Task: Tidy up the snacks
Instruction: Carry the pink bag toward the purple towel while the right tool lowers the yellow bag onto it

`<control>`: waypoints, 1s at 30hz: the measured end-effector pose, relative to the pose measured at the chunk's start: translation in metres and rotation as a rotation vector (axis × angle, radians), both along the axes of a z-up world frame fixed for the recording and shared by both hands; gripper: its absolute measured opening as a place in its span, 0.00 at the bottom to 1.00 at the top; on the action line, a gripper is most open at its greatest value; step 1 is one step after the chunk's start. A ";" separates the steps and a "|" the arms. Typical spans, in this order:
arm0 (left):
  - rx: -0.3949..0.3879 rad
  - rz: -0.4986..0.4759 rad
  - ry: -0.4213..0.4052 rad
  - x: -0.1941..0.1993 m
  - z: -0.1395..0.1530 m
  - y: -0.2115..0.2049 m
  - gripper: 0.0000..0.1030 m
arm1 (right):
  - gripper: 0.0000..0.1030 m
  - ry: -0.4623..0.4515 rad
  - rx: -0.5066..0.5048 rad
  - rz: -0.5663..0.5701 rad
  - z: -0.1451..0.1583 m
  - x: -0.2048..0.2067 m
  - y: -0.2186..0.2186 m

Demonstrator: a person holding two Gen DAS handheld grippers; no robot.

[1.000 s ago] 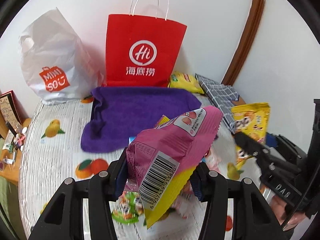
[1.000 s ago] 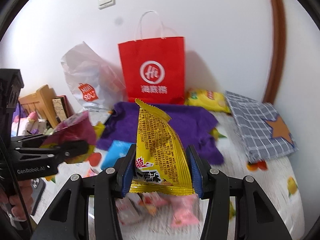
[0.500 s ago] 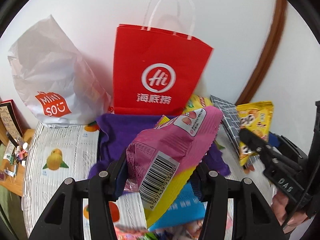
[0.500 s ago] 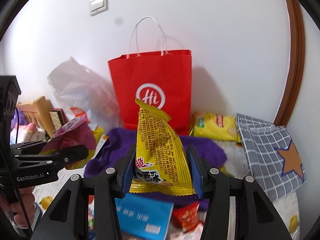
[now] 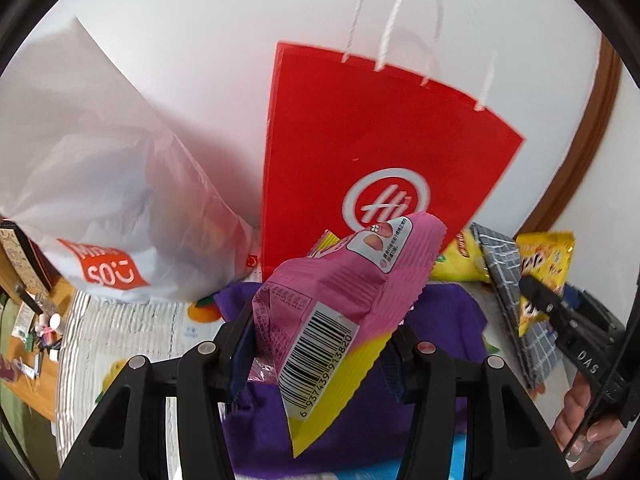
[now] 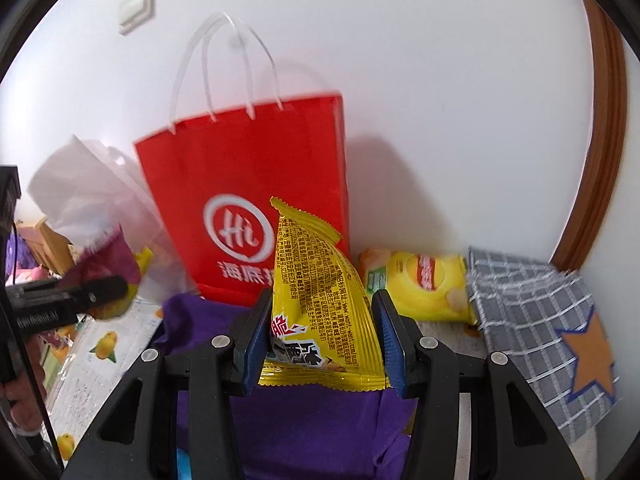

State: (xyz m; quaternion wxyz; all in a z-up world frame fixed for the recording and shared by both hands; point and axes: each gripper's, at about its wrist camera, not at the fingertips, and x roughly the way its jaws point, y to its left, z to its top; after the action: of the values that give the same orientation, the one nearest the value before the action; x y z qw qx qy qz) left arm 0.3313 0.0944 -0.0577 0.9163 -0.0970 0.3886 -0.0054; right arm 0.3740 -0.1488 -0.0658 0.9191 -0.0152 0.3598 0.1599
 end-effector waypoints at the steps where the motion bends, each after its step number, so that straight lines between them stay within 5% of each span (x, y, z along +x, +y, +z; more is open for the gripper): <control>1: -0.016 0.004 0.011 0.006 -0.008 0.004 0.49 | 0.47 0.018 -0.007 -0.003 -0.005 0.005 0.000; 8: -0.045 0.042 0.115 0.023 -0.036 0.027 0.49 | 0.47 0.093 -0.047 0.015 -0.041 0.026 -0.005; 17: -0.077 0.088 0.131 0.020 -0.040 0.050 0.49 | 0.47 0.227 -0.065 0.056 -0.082 0.043 0.005; 30: -0.056 0.068 0.145 0.027 -0.043 0.042 0.49 | 0.47 0.306 -0.142 0.031 -0.115 0.052 0.002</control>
State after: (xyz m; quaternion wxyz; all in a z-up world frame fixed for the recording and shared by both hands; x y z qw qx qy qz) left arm 0.3582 0.1368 -0.1006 0.8824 -0.1361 0.4498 0.0218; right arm 0.4263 -0.1466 -0.1808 0.8476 -0.0613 0.5057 0.1487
